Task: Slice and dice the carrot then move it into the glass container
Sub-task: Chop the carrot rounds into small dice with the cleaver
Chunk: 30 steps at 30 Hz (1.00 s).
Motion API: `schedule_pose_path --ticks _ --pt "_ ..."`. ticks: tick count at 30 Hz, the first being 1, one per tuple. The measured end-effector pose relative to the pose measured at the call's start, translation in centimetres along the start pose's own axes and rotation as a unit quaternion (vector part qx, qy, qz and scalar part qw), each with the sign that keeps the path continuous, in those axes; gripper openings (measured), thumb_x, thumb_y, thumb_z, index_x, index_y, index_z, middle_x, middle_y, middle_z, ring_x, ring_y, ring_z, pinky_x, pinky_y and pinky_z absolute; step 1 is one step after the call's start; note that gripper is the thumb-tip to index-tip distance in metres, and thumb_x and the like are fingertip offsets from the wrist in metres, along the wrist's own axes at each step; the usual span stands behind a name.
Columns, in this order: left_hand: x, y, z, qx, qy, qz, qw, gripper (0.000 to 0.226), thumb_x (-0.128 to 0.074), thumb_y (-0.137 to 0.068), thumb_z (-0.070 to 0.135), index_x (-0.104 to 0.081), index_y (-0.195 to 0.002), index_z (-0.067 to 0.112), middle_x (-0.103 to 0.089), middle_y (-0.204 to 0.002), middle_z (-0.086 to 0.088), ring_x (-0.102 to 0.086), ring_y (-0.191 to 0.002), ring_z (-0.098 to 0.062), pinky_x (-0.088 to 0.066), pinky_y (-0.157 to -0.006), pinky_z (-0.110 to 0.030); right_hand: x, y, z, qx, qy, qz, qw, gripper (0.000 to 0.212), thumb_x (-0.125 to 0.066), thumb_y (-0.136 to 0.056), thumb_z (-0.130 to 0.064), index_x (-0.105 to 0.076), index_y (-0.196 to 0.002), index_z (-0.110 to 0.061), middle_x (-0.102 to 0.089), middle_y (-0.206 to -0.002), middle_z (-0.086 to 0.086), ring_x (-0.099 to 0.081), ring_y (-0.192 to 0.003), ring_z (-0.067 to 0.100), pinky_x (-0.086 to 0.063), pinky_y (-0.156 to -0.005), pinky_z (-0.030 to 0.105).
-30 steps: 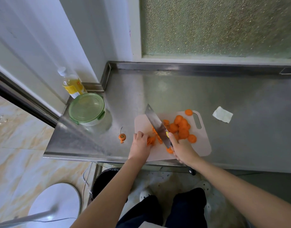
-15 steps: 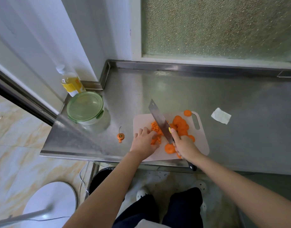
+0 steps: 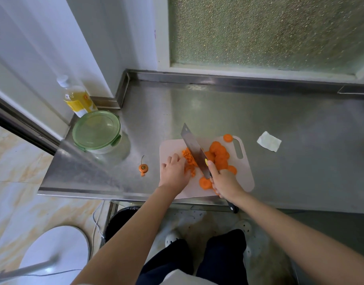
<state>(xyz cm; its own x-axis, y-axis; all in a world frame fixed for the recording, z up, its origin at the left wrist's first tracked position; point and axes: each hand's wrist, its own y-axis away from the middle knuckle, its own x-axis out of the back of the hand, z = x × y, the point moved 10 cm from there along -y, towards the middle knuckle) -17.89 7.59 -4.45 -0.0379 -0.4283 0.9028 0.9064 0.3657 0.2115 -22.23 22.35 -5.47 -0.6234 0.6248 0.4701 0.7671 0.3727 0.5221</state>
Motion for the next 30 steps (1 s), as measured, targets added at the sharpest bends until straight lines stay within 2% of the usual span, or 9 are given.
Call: schedule_pose_path --ticks 2,4,10,12,19,22,25,30 --pt "0.4 -0.1 -0.6 0.027 0.049 0.014 0.998 0.031 -0.048 -0.093 0.033 -0.055 -0.113 0.011 -0.043 -0.117 -0.008 -0.041 -0.108 -0.026 -0.035 -0.095 -0.039 0.2 0.0 0.1 0.0 0.0 0.008 1.0 0.063 -0.029 -0.096 -0.058 -0.039 -0.054 -0.013 -0.037 -0.046 0.0 -0.035 -0.043 0.015 -0.026 -0.047 0.025" --pt "0.7 -0.1 -1.1 0.031 0.054 0.018 0.998 0.034 -0.05 -0.092 0.036 -0.056 -0.113 0.009 -0.043 -0.117 -0.009 -0.041 -0.108 -0.027 -0.036 -0.095 -0.039 0.2 -0.1 0.2 0.005 -0.003 0.008 1.0 0.063 -0.028 -0.096 -0.058 -0.04 -0.054 -0.012 -0.037 -0.046 0.0 -0.036 -0.043 0.015 -0.026 -0.047 0.026" --pt "0.2 0.7 0.0 -0.035 -0.089 0.007 0.995 0.04 -0.041 -0.095 0.043 -0.048 -0.124 0.018 -0.043 -0.121 -0.007 -0.042 -0.109 -0.024 -0.037 -0.094 -0.038 0.1 -0.4 0.0 0.005 0.004 0.006 1.0 0.064 -0.027 -0.095 -0.059 -0.039 -0.054 -0.012 -0.036 -0.047 0.002 -0.035 -0.043 0.016 -0.026 -0.047 0.026" --pt "0.1 1.0 0.2 -0.047 -0.101 0.015 0.994 0.041 -0.04 -0.094 0.047 -0.048 -0.124 0.02 -0.044 -0.12 -0.006 -0.043 -0.109 -0.024 -0.036 -0.093 -0.036 0.1 -0.5 -0.2 0.009 0.012 0.004 1.0 0.065 -0.027 -0.096 -0.058 -0.04 -0.053 -0.011 -0.037 -0.046 0.003 -0.036 -0.044 0.016 -0.026 -0.047 0.027" --pt "-0.4 1.8 -1.4 -0.002 -0.004 0.031 1.0 0.048 -0.047 -0.091 0.05 -0.044 -0.131 0.024 -0.047 -0.126 0.0 -0.041 -0.118 -0.021 -0.032 -0.099 -0.034 -0.5 -0.5 0.2 0.003 0.005 0.001 1.0 0.064 -0.028 -0.093 -0.063 -0.043 -0.061 -0.009 -0.034 -0.046 0.0 -0.033 -0.038 0.01 -0.026 -0.047 0.025" --pt "-0.2 2.0 -1.1 -0.002 0.043 0.049 0.998 0.039 -0.052 -0.091 0.043 -0.052 -0.125 0.025 -0.05 -0.123 0.001 -0.041 -0.117 -0.02 -0.03 -0.098 -0.033 -0.6 -0.4 0.1 0.006 0.0 0.004 1.0 0.064 -0.03 -0.092 -0.064 -0.042 -0.058 -0.011 -0.033 -0.043 -0.003 -0.031 -0.034 0.007 -0.025 -0.047 0.025" --pt "0.2 2.1 -1.3 0.008 0.093 0.071 0.993 0.031 -0.058 -0.089 0.032 -0.061 -0.118 0.025 -0.055 -0.118 0.003 -0.043 -0.115 -0.019 -0.028 -0.095 -0.03 -0.7 -0.4 -0.2 0.01 -0.003 0.005 1.0 0.066 -0.03 -0.091 -0.065 -0.045 -0.061 -0.009 -0.035 -0.044 -0.003 -0.035 -0.041 0.012 -0.026 -0.048 0.027" --pt "0.5 2.1 -1.4 0.011 0.106 0.076 0.991 0.029 -0.061 -0.087 0.028 -0.064 -0.115 0.021 -0.06 -0.113 0.001 -0.046 -0.112 -0.021 -0.029 -0.092 -0.03 -1.0 0.0 -1.1 0.025 -0.002 0.0 1.0 0.064 -0.03 -0.094 -0.061 -0.046 -0.063 -0.007 -0.035 -0.046 0.0 -0.034 -0.042 0.014 -0.027 -0.047 0.027"
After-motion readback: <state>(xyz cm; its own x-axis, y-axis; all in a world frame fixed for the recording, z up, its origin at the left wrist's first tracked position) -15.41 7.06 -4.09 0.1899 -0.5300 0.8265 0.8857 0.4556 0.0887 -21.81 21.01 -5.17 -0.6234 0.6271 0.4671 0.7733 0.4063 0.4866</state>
